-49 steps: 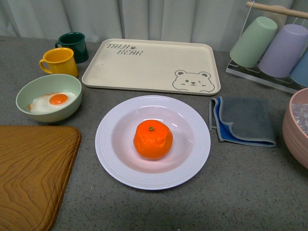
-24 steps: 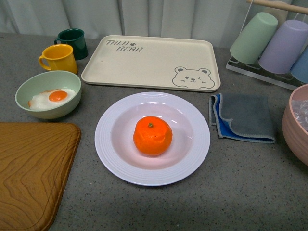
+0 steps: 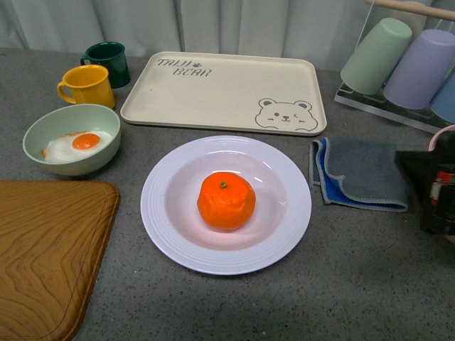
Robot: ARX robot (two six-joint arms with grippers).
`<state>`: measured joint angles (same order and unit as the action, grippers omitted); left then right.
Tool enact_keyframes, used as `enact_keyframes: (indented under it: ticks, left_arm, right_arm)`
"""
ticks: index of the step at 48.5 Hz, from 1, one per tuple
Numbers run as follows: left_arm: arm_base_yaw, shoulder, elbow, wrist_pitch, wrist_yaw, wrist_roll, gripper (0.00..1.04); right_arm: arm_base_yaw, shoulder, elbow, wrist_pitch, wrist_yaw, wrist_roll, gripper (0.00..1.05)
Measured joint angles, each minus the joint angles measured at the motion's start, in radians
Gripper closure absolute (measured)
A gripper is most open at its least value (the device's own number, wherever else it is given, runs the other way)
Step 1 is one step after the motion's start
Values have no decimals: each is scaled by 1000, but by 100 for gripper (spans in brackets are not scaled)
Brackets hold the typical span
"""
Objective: Place orange and plate with both arms
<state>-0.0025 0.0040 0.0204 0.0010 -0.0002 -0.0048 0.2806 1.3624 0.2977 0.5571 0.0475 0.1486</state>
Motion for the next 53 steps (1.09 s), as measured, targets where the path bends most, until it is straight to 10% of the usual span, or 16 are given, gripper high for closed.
enact_keyframes:
  ticks: [53]
  left_arm:
    - [0, 0, 0, 0, 0, 0, 7]
  right_arm:
    - [-66, 656, 416, -146, -602, 499, 9]
